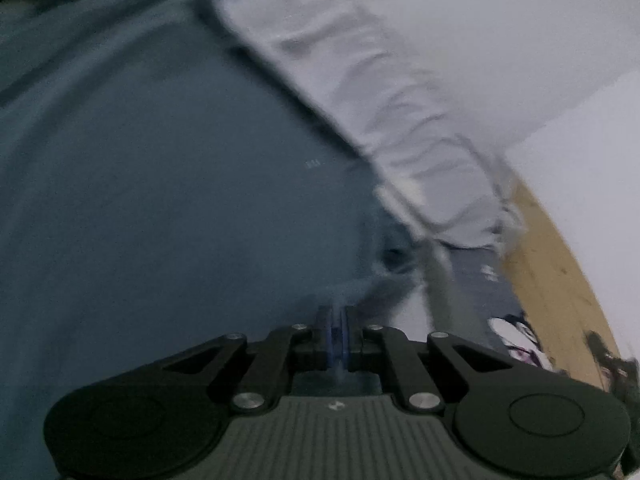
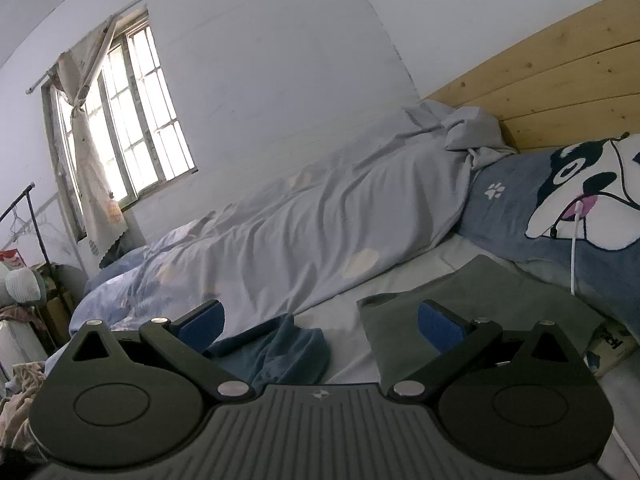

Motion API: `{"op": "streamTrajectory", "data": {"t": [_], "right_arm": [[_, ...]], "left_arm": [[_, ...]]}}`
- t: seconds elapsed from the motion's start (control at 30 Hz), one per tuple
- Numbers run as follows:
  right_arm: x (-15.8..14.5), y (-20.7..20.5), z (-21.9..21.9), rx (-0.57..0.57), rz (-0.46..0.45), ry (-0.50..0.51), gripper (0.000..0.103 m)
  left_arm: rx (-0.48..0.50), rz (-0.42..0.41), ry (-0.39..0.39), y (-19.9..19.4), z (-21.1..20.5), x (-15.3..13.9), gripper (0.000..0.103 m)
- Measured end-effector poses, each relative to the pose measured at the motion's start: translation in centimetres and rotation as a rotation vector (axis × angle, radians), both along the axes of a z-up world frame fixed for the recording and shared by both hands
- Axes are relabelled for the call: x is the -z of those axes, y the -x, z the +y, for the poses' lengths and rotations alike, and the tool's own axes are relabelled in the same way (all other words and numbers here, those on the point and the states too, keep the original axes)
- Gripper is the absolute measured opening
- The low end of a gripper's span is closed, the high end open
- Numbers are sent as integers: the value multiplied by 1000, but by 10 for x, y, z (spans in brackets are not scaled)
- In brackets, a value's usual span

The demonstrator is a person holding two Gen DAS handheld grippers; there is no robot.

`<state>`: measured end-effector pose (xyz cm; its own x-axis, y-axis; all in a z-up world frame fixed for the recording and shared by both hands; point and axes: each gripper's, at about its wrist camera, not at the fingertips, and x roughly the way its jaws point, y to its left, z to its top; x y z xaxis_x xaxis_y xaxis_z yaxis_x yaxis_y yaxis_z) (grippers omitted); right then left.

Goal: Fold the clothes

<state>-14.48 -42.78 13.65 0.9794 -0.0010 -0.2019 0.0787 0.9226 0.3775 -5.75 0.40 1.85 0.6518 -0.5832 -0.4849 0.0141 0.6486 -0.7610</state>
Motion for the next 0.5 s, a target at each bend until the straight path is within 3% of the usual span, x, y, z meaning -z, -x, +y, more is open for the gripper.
{"op": "streamTrajectory", "data": {"t": [0.07, 0.17, 0.23, 0.3, 0.5], "right_arm": [[0, -1, 1, -2, 3, 4, 103], [1, -2, 3, -5, 7, 11, 103], [1, -3, 5, -8, 10, 16, 103], [1, -5, 7, -15, 11, 21, 103], [2, -9, 20, -43, 24, 58, 103]], "left_arm": [[-16, 24, 20, -3, 8, 10, 4], [-45, 36, 58, -2, 20, 20, 14], [-66, 26, 69, 0, 25, 22, 33], [-81, 4, 62, 2, 29, 23, 40], [62, -148, -106, 5, 8, 4, 47]]}}
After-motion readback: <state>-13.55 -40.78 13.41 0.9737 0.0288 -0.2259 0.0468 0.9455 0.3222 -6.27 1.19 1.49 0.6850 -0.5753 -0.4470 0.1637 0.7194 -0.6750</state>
